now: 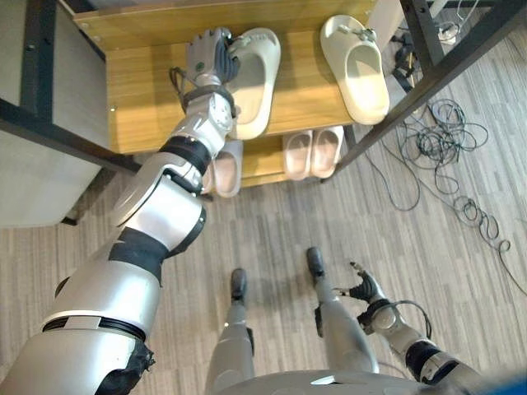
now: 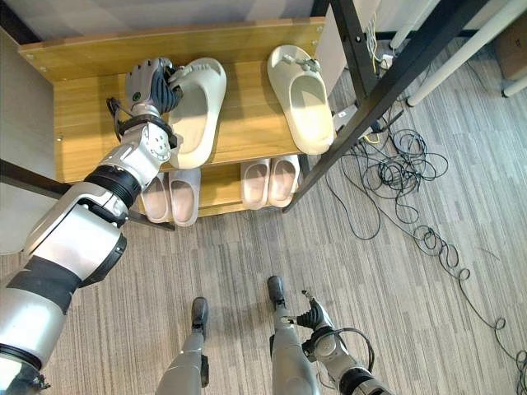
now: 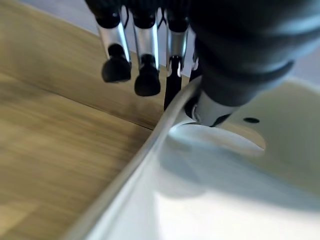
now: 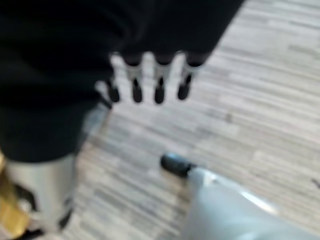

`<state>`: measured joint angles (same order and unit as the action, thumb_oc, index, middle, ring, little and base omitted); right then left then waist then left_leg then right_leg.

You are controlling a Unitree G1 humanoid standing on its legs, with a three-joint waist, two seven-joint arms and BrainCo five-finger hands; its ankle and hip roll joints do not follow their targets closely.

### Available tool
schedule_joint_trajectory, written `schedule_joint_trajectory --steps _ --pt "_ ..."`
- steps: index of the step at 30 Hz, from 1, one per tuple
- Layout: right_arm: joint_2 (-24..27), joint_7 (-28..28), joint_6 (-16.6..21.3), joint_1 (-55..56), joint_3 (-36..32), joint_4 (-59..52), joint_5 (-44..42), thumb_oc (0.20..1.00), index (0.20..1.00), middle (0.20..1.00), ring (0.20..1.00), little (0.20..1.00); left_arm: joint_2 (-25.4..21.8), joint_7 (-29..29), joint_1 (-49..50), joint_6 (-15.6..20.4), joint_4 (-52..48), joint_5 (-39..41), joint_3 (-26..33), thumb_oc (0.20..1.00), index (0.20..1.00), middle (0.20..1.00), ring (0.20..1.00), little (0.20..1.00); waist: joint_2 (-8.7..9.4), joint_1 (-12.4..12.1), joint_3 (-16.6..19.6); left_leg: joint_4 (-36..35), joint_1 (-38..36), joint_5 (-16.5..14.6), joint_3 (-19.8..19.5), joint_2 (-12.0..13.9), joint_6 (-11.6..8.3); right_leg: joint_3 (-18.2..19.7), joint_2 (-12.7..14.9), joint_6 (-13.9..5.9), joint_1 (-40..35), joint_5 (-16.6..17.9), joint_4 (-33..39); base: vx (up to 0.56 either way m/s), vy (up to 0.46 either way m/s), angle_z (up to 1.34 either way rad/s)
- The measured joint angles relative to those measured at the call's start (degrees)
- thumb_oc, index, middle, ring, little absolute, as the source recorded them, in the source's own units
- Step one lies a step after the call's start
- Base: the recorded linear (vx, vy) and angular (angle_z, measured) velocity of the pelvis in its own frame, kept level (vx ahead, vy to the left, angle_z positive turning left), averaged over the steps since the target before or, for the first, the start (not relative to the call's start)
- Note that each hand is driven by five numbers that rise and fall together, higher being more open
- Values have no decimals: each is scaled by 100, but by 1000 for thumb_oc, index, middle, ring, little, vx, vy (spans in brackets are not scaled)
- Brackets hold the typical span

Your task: Arrange the slippers neatly on the shoe rack.

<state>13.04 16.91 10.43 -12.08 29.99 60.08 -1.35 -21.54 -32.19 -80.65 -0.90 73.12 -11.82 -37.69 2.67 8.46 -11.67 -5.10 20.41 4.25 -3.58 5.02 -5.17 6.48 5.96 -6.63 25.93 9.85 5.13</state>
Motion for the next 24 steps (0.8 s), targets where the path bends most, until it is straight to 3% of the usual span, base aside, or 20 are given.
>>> schedule_joint_trajectory --steps 11,24 --pt "62 16 8 -58 1 50 -125 1000 1000 1000 1000 1000 204 194 -607 -25 319 234 -177 200 200 200 200 200 -6 91 60 0 252 5 158 19 -6 183 -49 4 356 96 0 14 -7 -8" --pt "81 18 53 -57 0 46 -124 1000 1000 1000 1000 1000 378 247 -608 -115 493 236 -175 200 200 200 200 200 -1 143 195 0 275 5 158 21 -7 175 -50 4 381 96 0 0 0 0"
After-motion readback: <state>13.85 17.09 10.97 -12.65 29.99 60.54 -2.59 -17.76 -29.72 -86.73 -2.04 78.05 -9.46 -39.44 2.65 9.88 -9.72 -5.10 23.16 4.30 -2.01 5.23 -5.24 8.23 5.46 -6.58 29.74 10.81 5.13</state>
